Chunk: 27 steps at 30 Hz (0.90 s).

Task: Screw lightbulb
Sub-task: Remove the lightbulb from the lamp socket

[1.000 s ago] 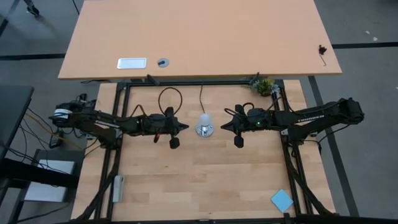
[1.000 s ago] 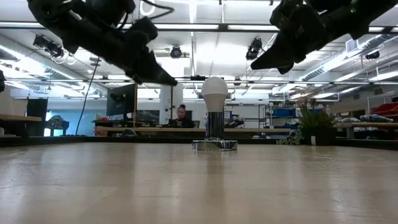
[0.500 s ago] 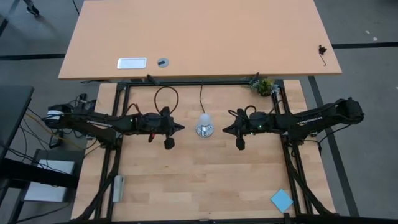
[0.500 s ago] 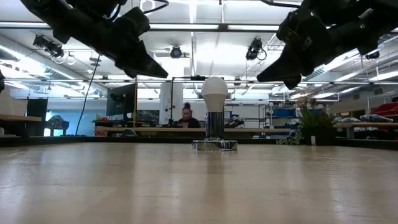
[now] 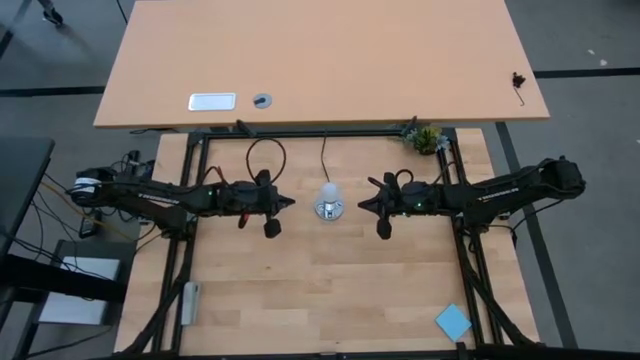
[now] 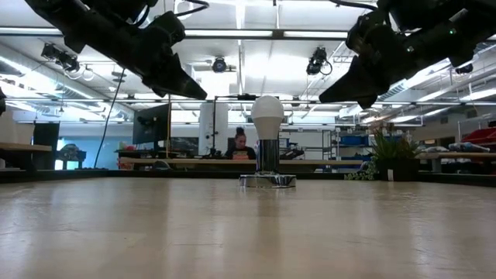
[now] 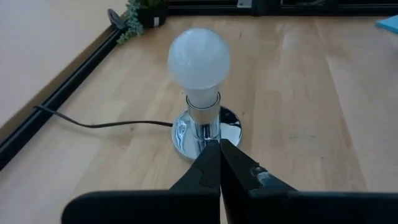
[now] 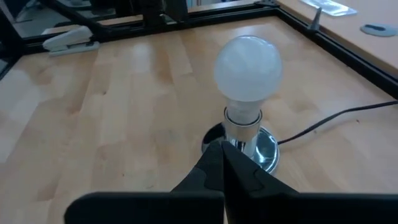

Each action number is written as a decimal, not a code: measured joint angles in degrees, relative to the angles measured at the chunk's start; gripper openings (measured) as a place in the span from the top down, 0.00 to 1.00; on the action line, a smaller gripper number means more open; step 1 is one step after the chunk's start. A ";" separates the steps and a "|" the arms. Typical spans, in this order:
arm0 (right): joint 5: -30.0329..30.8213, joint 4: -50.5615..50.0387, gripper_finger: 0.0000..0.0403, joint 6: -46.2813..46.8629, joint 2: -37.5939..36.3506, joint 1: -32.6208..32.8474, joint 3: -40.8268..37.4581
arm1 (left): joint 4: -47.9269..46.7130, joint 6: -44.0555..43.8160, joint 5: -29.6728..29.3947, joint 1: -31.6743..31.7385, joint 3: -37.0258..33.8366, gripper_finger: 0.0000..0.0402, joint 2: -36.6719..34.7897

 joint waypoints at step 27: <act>2.03 -0.21 1.00 1.00 0.04 0.07 0.00 | 16.33 2.15 0.70 2.90 0.02 1.00 16.38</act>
